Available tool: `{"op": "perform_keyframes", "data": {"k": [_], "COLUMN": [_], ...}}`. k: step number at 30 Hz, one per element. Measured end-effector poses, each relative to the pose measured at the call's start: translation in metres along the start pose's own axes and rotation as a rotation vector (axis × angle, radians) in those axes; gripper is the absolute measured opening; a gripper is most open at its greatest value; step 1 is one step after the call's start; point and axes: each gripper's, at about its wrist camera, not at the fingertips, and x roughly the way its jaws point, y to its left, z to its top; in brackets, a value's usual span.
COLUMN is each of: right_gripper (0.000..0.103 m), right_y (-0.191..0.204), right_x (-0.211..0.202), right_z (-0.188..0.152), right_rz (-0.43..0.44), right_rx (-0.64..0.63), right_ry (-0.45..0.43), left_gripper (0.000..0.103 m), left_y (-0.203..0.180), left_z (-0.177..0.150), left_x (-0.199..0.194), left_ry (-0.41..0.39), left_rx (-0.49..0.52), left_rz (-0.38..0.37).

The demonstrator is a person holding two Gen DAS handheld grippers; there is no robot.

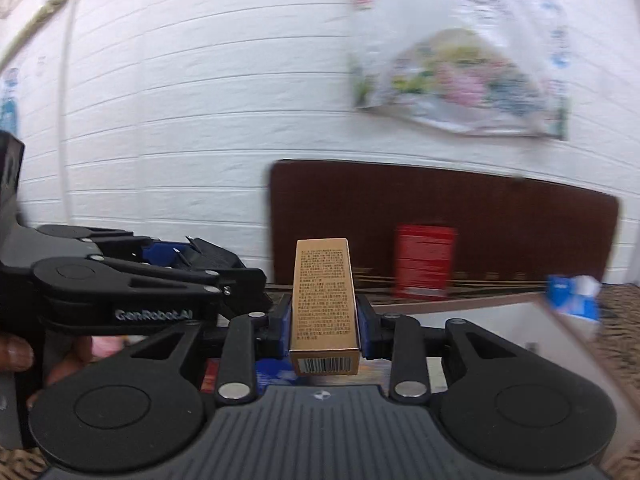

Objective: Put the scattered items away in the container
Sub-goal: 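Carry the charger and tan box into the cardboard container and open both tools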

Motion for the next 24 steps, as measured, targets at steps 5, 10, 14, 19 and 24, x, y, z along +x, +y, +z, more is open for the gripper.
{"op": "perform_keyframes", "data": {"k": [5, 10, 14, 19, 24], "right_gripper": [0.030, 0.030, 0.030, 0.030, 0.035], "right_y": [-0.075, -0.124, -0.137, -0.141, -0.145], "right_x": [0.001, 0.012, 0.027, 0.042, 0.044], "right_z": [-0.011, -0.036, -0.053, -0.066, -0.067], "right_rz": [-0.167, -0.253, -0.271, -0.281, -0.290], "right_rx": [0.066, 0.142, 0.165, 0.197, 0.219], "right_ry": [0.045, 0.116, 0.171, 0.217, 0.223], "left_gripper": [0.059, 0.059, 0.059, 0.069, 0.091], "left_y": [-0.052, -0.088, -0.097, -0.106, -0.109], "left_z": [0.019, 0.021, 0.013, 0.015, 0.017], "left_x": [0.059, 0.100, 0.119, 0.122, 0.121], "left_ry": [0.037, 0.099, 0.130, 0.123, 0.091], "left_rx": [0.036, 0.081, 0.098, 0.135, 0.168], "left_rz": [-0.104, -0.123, -0.091, -0.039, -0.015]}}
